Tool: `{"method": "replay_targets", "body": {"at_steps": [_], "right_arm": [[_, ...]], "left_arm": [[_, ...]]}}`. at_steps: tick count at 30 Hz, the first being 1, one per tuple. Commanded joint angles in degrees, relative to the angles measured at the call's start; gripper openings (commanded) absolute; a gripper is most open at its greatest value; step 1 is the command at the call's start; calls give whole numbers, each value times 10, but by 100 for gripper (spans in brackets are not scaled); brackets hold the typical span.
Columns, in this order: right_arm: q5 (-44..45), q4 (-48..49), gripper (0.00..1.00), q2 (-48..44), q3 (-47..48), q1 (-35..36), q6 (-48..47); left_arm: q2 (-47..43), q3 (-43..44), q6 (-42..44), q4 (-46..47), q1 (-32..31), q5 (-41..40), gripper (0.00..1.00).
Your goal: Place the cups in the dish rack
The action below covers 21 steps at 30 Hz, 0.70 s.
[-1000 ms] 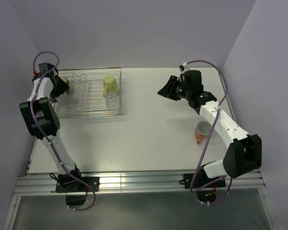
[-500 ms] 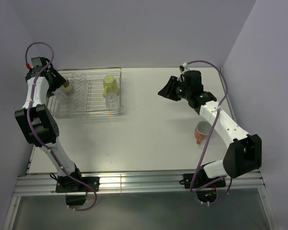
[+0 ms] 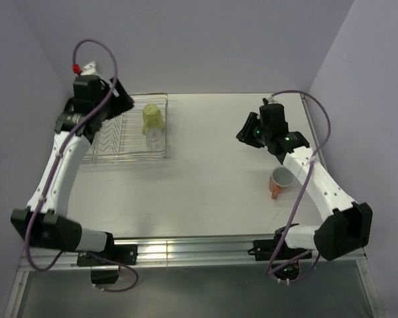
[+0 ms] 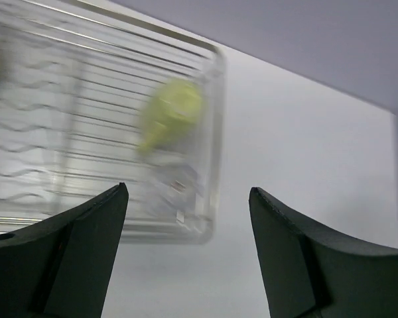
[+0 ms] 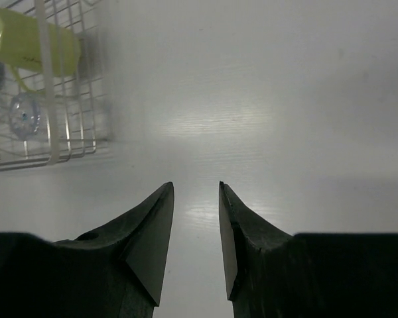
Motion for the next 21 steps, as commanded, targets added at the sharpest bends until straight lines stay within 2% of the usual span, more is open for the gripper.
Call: {"method": "replay_targets", "body": {"at_steps": [1, 2, 6, 10, 13, 21], "right_arm": [[130, -73, 41, -88, -13, -8, -11], [167, -91, 41, -114, -30, -9, -8], [191, -108, 39, -158, -82, -24, 23], [204, -125, 40, -168, -122, -56, 32], [181, -129, 40, -171, -145, -85, 33], [180, -127, 40, -149, -170, -106, 42]], "left_arm": [[-99, -72, 0, 49, -93, 18, 80], [-134, -96, -1, 62, -106, 36, 80], [-193, -204, -3, 99, -149, 86, 80], [-228, -248, 19, 108, -166, 123, 80], [-251, -278, 25, 118, -169, 164, 81], [-282, -321, 39, 127, -172, 180, 82]]}}
